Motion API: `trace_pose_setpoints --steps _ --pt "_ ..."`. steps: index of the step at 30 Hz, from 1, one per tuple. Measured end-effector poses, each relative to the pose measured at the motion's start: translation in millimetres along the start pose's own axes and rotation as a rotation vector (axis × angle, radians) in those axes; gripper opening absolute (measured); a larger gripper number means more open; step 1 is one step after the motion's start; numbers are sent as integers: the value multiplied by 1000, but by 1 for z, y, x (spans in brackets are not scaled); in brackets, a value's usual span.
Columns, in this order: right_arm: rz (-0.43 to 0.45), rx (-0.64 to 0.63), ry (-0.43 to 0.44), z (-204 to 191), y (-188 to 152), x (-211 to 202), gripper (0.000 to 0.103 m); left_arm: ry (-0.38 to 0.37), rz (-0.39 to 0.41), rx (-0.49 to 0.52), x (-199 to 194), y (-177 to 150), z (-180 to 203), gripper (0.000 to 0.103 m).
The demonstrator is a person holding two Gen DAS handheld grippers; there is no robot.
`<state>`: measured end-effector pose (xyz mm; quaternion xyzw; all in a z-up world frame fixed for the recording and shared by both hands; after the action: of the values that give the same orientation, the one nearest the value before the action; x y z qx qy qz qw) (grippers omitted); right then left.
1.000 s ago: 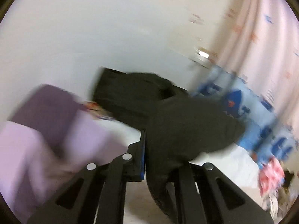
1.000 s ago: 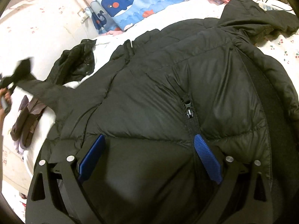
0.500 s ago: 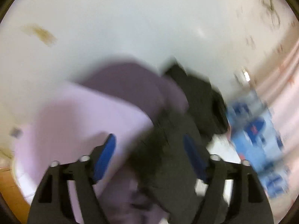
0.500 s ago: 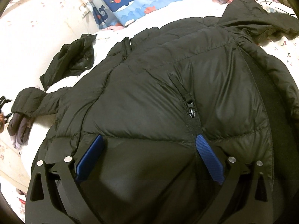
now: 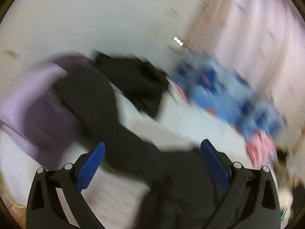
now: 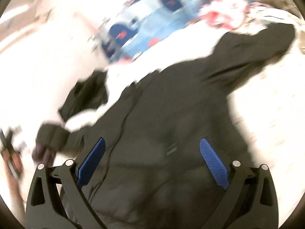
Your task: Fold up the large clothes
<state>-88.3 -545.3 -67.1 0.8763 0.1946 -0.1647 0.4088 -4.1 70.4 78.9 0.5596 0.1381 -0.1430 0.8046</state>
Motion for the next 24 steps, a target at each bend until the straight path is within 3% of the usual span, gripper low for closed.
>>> trace_pose_setpoints --steps 3,5,9,13,15,17,21,23,24 --pt "61 101 -104 67 54 -10 96 -72 -104 61 52 -70 64 96" --pt "93 155 -158 104 85 -9 96 -108 -156 55 83 -99 87 96" --pt "164 248 -269 174 154 10 96 -132 -199 43 146 -138 117 96" --pt "188 264 -386 222 210 45 96 -146 -195 79 170 -159 124 96" --pt "153 293 -498 255 221 63 96 -148 -201 92 168 -173 123 96" --pt "175 342 -532 270 224 75 97 -149 -225 88 174 -182 121 96" --pt "223 238 -597 261 229 93 94 -147 -237 75 178 -189 118 96" --pt "173 191 -548 253 228 103 40 -151 -243 85 179 -191 120 96" --pt "161 184 -521 244 226 105 4 -152 -247 89 180 -193 120 96"
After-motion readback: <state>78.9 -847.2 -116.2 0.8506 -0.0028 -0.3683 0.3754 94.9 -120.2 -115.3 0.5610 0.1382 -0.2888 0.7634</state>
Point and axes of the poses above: each gripper's, at about its wrist camera, not at the fingertips, and x roughly the way its jaws point, z to its right, y to its top, the point moved 2 cm from there along x, roughly the way its jaws point, and after that the axes turned 7 degrees about z, right-handed, at the moved point
